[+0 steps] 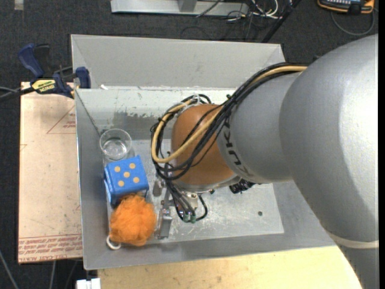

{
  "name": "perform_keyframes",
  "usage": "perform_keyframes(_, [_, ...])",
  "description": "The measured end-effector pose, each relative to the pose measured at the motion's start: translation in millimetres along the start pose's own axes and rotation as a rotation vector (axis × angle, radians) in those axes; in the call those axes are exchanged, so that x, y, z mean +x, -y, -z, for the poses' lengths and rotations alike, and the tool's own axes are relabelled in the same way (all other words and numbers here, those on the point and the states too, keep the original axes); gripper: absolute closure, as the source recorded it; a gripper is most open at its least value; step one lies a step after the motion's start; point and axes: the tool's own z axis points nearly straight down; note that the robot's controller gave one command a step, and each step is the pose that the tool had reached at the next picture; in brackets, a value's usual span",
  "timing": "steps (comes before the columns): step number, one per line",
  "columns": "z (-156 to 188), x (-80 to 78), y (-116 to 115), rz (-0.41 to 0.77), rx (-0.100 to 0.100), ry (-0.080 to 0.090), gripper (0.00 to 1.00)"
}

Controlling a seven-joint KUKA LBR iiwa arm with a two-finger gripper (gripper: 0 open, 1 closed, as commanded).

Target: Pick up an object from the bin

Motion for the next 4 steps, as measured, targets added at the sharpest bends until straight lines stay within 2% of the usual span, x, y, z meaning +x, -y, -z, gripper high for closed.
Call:
perform_keyframes(1, [-2.5,9.0,-19.9,0.193,0.003,0.0,0.0])
perform_keyframes(2, [-43.4,15.2,-28.3,0.089,0.0,0.0,1.0])
perform_keyframes(4, [-43.4,15.0,-28.1,0.087,-0.001,0.0,1.0])
